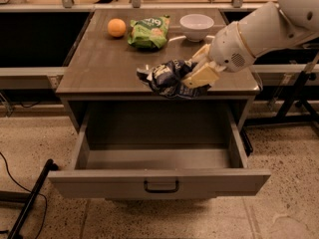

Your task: Place blue chip bag into top drawer

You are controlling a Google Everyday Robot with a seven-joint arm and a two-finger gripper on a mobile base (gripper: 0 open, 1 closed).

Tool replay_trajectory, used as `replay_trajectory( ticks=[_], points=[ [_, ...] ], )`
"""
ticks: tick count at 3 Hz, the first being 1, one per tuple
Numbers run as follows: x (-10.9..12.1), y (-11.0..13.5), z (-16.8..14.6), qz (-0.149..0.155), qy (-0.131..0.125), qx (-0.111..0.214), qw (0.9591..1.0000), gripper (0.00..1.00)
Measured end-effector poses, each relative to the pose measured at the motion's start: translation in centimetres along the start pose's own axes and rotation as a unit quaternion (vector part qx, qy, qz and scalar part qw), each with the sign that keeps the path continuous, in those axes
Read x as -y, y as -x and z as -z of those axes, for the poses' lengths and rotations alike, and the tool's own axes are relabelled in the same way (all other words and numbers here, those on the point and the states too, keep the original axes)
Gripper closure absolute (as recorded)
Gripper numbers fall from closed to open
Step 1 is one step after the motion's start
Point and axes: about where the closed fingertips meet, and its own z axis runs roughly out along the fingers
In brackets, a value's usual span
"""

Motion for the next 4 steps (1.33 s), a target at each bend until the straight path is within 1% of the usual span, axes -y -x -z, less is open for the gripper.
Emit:
replay_trajectory(
  ticks=[1,2,3,4],
  points=[
    [-2.7,-2.7,-1.2,-0.022,0.004,-0.018,0.9996,1.00],
    [-5.4,-7.8,-4.5,-0.050,0.012,-0.047,0.9976,1.00],
    [-6.4,-11.0,-7.0,-0.068,0.020,-0.056,0.9959,1.00],
    [-6.4,-11.0,-7.0,-0.068,0.020,-0.056,0.9959,1.00]
  ],
)
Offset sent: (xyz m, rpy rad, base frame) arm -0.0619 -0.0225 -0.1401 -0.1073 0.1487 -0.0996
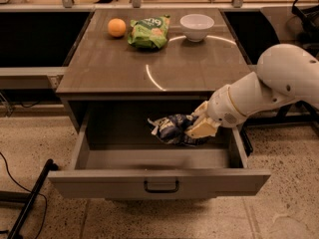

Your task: Place blue chip bag into top drawer

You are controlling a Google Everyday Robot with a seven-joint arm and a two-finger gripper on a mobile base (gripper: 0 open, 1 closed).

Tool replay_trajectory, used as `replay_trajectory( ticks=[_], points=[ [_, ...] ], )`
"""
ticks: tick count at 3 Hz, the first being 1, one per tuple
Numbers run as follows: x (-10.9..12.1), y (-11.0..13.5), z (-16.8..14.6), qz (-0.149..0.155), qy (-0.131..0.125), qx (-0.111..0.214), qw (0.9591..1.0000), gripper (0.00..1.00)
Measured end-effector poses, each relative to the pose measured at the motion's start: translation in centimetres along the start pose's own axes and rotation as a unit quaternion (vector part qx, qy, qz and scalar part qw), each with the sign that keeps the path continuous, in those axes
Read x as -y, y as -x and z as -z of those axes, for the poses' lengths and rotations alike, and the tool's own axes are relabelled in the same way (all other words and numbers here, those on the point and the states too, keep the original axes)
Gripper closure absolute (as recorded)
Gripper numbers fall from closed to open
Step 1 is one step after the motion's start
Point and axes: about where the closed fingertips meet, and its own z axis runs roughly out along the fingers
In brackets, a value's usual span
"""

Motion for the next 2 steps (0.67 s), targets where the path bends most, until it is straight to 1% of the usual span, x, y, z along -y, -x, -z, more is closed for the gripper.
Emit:
replay_trajectory(
  ticks=[1,2],
  points=[
    [2.7,-2.0,-1.9,-0.038,-0.030,0.001,0.9988,1.00],
    [5.3,-3.5,-3.3,-0.067,-0.056,0.007,0.9961,1.00]
  ],
)
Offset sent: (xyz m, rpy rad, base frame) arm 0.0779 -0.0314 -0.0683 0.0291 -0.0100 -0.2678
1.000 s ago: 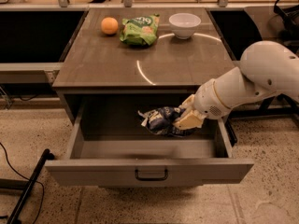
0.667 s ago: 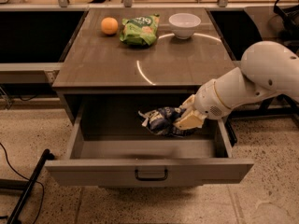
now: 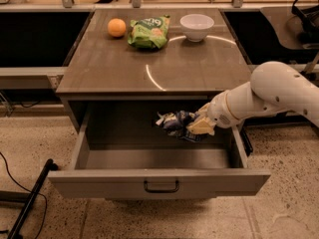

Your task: Place blue chip bag into top drawer

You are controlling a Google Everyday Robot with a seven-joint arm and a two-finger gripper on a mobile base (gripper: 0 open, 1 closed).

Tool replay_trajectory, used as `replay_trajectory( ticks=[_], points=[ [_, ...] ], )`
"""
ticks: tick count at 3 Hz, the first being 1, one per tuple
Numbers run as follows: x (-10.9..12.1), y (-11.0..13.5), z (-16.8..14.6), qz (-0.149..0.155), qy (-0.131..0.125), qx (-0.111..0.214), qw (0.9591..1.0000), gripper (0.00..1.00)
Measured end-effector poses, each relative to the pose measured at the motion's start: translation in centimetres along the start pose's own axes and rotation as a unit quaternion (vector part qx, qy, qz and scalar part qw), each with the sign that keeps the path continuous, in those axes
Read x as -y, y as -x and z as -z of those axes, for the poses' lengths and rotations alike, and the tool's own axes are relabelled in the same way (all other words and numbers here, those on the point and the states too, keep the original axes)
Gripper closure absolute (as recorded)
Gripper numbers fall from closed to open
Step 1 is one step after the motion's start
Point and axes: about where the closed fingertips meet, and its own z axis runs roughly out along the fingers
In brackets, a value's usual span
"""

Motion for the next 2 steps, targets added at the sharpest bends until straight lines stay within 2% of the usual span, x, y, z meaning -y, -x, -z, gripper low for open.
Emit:
replay_trajectory(
  ticks=[1,2],
  points=[
    [1.3,-1.0,-1.3,-0.026,-0.024,-0.008,0.9993,0.81],
    [1.5,-1.7,-2.4,-0.044,-0.045,-0.021,0.9978,0.58]
  ],
)
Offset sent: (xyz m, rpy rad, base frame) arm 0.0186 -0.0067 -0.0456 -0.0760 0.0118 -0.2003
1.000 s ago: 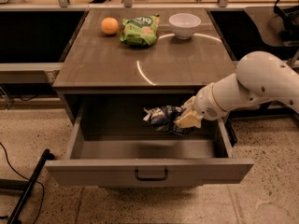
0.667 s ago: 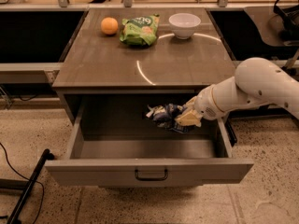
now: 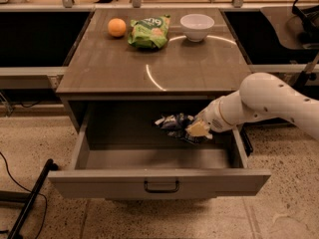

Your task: Place blue chip bag into top drawer

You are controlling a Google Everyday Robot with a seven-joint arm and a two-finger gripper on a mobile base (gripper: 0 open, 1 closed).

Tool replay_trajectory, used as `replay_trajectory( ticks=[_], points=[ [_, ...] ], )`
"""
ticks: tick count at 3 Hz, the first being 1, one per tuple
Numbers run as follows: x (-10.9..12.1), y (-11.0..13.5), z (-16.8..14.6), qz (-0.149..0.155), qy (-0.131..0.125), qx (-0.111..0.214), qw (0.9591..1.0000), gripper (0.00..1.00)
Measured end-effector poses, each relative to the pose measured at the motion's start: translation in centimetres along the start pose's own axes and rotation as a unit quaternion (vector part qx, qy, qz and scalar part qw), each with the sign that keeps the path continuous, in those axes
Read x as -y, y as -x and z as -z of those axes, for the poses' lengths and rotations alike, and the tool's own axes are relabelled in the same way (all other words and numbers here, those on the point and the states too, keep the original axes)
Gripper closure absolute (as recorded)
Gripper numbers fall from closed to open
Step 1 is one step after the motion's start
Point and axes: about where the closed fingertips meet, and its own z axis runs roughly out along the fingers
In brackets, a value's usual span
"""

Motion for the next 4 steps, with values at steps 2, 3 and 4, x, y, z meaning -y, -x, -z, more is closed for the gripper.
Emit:
replay_trajectory(
  ticks=[2,3,4],
  points=[
    [-0.9,-1.1,-0.9,-0.016,-0.026,-0.021,0.9993,0.12],
    [-1.2,-1.5,0.1,-0.023,-0.035,-0.016,0.9990,0.00],
    [-1.8,-2.4,2.6,-0.040,-0.039,-0.004,0.9984,0.00]
  ],
)
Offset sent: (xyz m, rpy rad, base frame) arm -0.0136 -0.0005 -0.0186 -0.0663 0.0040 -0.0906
